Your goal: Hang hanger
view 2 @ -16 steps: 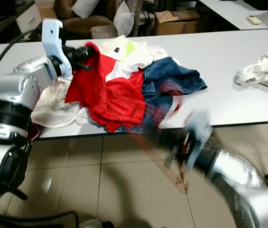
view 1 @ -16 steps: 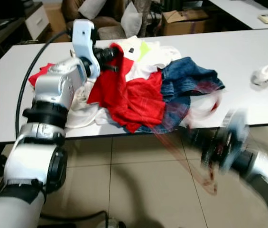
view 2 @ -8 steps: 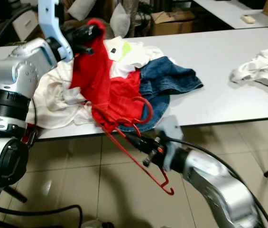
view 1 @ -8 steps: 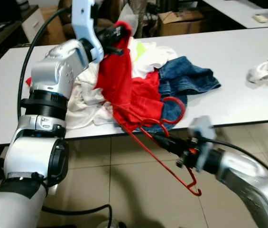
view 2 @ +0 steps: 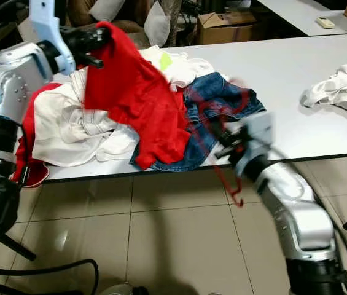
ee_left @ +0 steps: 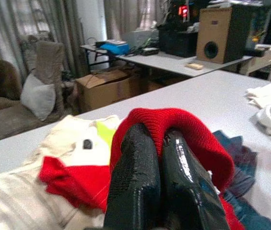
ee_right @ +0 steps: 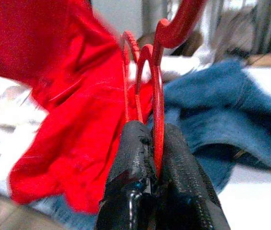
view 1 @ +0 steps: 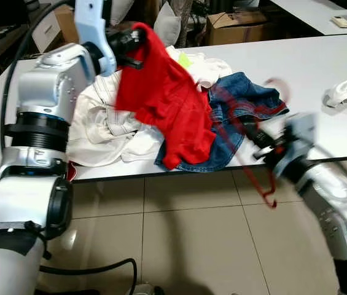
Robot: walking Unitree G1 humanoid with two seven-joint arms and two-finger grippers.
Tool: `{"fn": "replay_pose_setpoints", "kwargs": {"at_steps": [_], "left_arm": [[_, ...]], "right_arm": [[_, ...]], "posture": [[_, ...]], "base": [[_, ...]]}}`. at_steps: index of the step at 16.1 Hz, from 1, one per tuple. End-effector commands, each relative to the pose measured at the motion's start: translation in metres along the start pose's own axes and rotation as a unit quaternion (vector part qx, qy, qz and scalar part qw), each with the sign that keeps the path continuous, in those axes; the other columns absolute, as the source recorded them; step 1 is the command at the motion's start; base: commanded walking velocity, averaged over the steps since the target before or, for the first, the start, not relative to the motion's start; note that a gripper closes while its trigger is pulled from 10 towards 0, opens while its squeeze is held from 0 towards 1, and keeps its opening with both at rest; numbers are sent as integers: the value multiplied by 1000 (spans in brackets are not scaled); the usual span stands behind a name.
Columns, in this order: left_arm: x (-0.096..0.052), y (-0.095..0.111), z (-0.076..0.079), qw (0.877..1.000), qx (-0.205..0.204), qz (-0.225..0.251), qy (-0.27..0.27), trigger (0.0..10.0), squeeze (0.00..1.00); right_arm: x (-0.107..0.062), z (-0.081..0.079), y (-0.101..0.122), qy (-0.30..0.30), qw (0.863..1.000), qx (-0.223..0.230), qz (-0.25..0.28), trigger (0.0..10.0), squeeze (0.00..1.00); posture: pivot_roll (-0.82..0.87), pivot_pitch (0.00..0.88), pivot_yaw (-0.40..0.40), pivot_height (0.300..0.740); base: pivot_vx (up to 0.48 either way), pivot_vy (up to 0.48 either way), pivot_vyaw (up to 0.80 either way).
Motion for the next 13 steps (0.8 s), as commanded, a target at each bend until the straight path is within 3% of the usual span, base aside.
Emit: {"fn": "replay_pose_setpoints", "kwargs": {"at_steps": [1,3,7,11,12,13], "left_arm": [[-3,0,-5,1000,8,-6,8,0,0],[-2,-6,4,1000,2,-18,-15,0,0],[6,-17,17,999,-23,-27,-29,0,0],[11,-17,16,998,-65,-18,-15,0,0],[12,-16,24,995,-91,-12,-30,0,0],[15,-14,41,982,-178,3,-68,0,0]], "right_arm": [[-1,11,10,-19,1000,0,24,10000,0],[-3,4,8,14,1000,-15,21,10000,0],[-15,-57,8,165,986,2,25,10000,0],[-27,-83,0,231,973,16,6,10000,0],[-26,-87,-2,235,972,21,4,10000,0],[-23,-92,-6,234,972,34,2,10000,0]], "posture": [[-172,0,123,740],[-169,0,126,740],[-173,0,134,740],[-174,0,136,740],[-176,0,140,740],[-173,0,139,740]], "base": [[0,0,0],[0,0,0],[0,0,0],[0,0,0],[0,0,0],[0,0,0]]}}
Point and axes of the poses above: a point about 5 cm out from each wrist's last joint towards the gripper, its own x axis pointing out of the wrist towards the gripper, its own y axis along the axis of the wrist's last joint, z = x × y, the point moved 5 cm from there along x, pointing out of the wrist towards the gripper, and after that the axes turned 5 degrees about x, right-handed, at the moved point
